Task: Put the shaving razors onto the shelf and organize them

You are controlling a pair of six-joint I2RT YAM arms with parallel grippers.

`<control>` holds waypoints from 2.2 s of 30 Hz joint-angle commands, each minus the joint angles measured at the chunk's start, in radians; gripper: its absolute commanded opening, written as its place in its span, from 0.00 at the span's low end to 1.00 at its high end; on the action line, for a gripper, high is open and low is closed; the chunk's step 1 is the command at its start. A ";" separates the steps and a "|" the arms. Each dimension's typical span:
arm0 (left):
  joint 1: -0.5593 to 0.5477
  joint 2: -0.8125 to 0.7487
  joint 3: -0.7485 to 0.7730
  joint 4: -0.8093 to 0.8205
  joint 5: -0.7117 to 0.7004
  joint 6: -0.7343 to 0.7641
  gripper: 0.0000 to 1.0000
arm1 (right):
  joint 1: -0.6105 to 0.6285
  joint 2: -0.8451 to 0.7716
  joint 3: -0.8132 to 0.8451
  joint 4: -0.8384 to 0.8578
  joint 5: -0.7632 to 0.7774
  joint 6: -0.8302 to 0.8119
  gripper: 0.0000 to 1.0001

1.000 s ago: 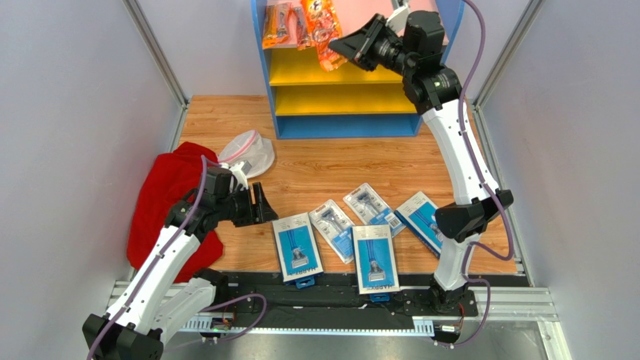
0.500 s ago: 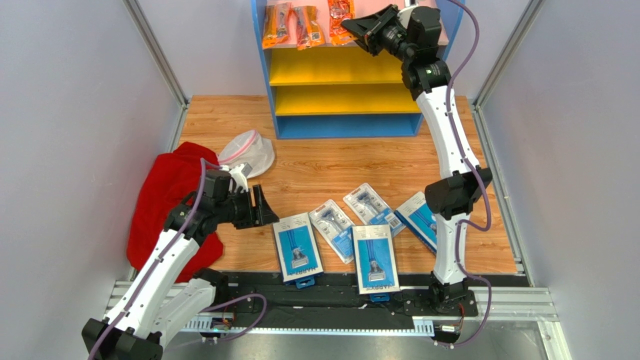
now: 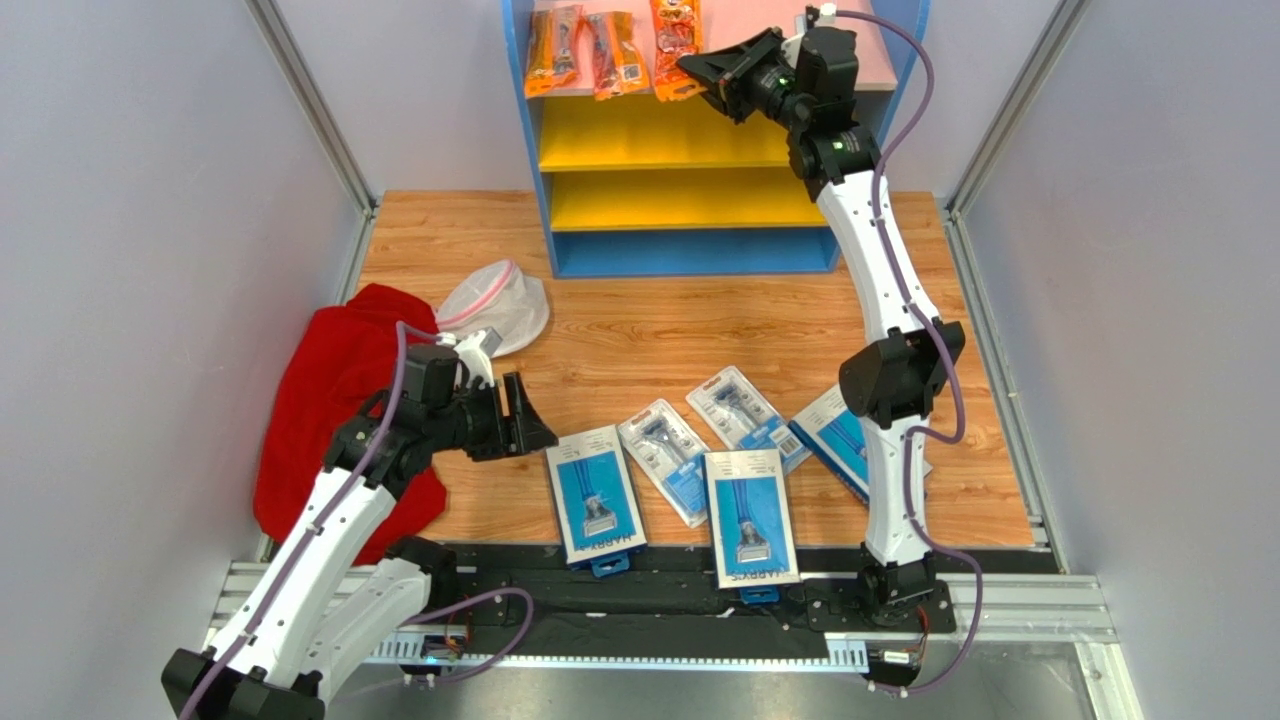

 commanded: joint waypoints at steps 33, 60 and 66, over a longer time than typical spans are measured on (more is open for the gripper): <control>-0.001 -0.033 -0.023 0.044 0.030 -0.022 0.65 | 0.026 -0.136 -0.092 -0.069 0.001 -0.108 0.75; -0.001 -0.046 -0.038 0.057 0.042 -0.034 0.64 | 0.029 -0.308 -0.380 0.091 -0.051 -0.085 0.46; -0.003 -0.049 -0.040 0.058 0.040 -0.035 0.64 | 0.032 -0.296 -0.402 0.128 -0.048 -0.073 0.38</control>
